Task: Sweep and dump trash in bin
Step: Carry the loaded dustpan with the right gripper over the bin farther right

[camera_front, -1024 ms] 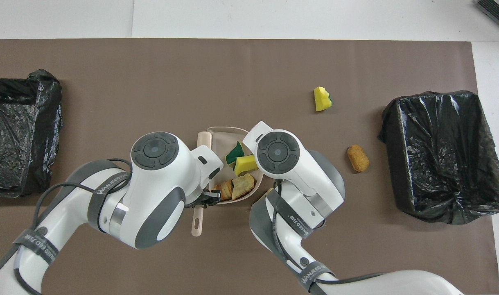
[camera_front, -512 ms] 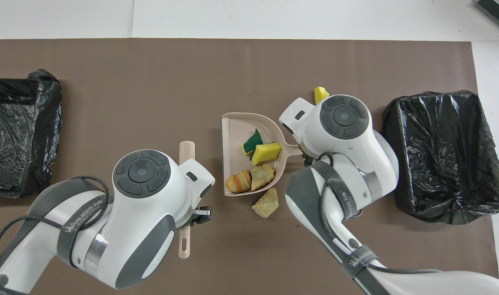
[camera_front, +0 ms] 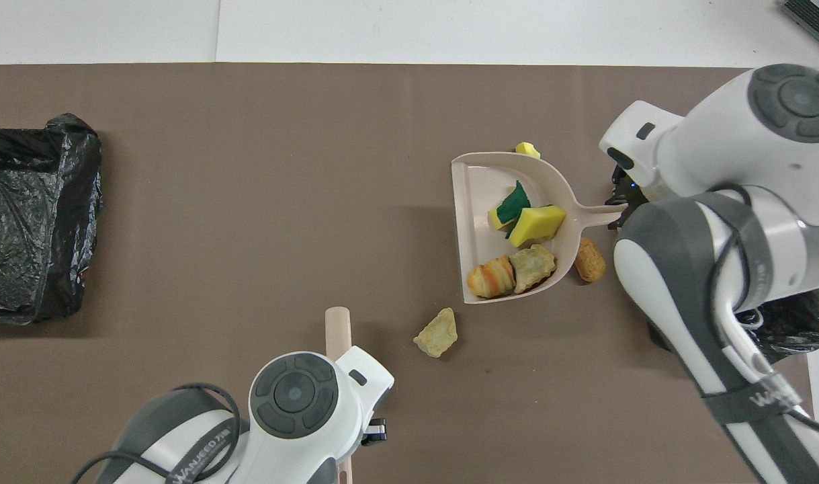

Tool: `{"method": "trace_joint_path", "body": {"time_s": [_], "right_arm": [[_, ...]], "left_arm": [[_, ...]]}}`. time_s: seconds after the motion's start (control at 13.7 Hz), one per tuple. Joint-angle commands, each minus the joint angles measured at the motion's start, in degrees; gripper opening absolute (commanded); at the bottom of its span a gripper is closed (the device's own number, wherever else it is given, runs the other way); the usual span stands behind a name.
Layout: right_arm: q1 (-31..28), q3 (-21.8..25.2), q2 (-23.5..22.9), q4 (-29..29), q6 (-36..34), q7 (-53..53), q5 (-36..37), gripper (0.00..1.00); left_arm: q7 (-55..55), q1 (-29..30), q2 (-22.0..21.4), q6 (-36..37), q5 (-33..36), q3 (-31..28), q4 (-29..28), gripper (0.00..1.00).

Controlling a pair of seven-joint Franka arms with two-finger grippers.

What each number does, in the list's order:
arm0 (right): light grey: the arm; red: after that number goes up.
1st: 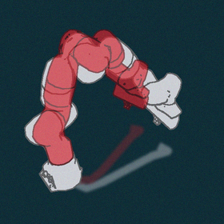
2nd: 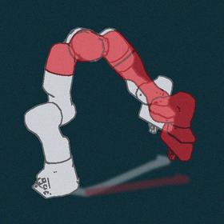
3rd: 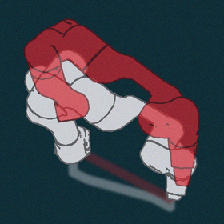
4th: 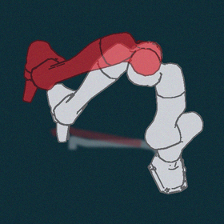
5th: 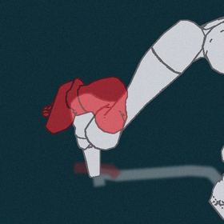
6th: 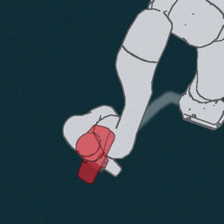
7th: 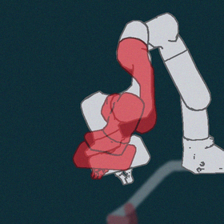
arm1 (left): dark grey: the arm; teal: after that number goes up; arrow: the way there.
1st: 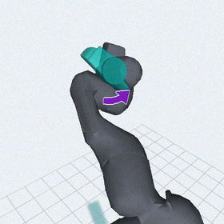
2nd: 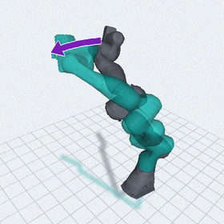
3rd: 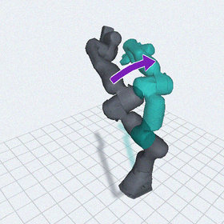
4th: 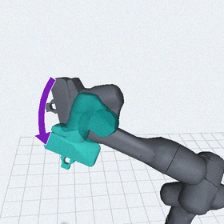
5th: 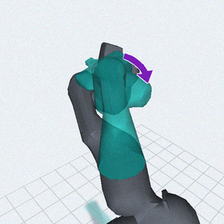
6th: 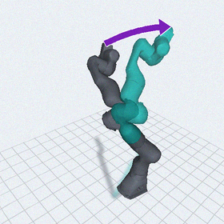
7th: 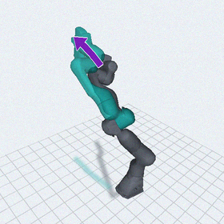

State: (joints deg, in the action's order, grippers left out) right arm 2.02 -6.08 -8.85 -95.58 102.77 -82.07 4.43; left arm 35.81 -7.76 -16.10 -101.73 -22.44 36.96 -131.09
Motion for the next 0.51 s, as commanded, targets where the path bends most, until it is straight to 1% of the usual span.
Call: {"method": "trace_joint_path", "body": {"time_s": [0.0, 0.15, 0.29, 0.44], "right_arm": [[-6.39, -0.43, 0.23, 2.68, -2.31, -6.24, -0.48, 0.0], [-10.96, -0.52, 0.23, 2.86, -2.32, -10.54, 1.71, 0.0], [-14.83, -0.43, 0.14, 2.86, -1.36, -13.89, 4.78, 0.0], [-18.97, -0.52, 0.14, 2.86, -0.65, -16.53, 7.77, 0.0]], "left_arm": [[4.42, -3.3, -4.64, -6.88, -2.87, 2.31, -7.14, 0.0], [6.63, -4.1, -4.82, -11.98, -3.83, 5.47, -9.44, 0.0], [6.73, -4.37, -4.64, -15.41, -4.98, 8.11, -11.19, 0.0], [6.73, -4.98, -3.42, -18.32, -5.07, 8.56, -12.25, 0.0]]}}
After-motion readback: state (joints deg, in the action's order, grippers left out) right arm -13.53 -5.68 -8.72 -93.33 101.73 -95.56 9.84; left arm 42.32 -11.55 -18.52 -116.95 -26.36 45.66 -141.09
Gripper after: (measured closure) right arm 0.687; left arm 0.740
